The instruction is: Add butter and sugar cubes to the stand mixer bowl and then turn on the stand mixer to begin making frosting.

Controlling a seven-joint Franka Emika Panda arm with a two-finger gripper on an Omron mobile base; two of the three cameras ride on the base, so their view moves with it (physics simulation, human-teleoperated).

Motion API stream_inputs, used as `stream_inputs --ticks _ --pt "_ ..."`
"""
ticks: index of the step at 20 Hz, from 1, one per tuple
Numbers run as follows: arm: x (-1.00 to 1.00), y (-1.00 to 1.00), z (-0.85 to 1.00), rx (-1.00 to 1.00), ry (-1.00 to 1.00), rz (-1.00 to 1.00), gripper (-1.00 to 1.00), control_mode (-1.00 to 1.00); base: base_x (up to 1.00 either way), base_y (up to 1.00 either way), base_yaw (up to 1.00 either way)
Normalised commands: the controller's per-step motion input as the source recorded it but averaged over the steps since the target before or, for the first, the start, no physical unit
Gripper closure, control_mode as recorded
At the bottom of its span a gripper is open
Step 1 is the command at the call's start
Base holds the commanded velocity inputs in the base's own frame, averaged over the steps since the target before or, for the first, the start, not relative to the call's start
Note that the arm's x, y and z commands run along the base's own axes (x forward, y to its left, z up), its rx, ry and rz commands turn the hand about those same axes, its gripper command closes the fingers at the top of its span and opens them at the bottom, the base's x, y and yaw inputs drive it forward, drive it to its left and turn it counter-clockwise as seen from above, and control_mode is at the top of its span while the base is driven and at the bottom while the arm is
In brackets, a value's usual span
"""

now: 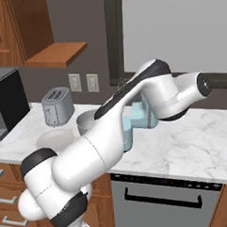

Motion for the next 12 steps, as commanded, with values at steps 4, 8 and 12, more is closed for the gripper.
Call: stream_inputs --ticks 4,8,12 --pt "0.31 -0.21 0.14 0.1 -0.07 -0.01 -1.0 -1.0 0.0 0.0 0.0" --pt "0.32 -0.17 0.14 0.11 -0.06 0.0 -1.0 -1.0 0.0 0.0 0.0" --pt "0.31 -0.19 0.12 0.11 -0.05 0.0 -1.0 -1.0 0.0 0.0 0.0"
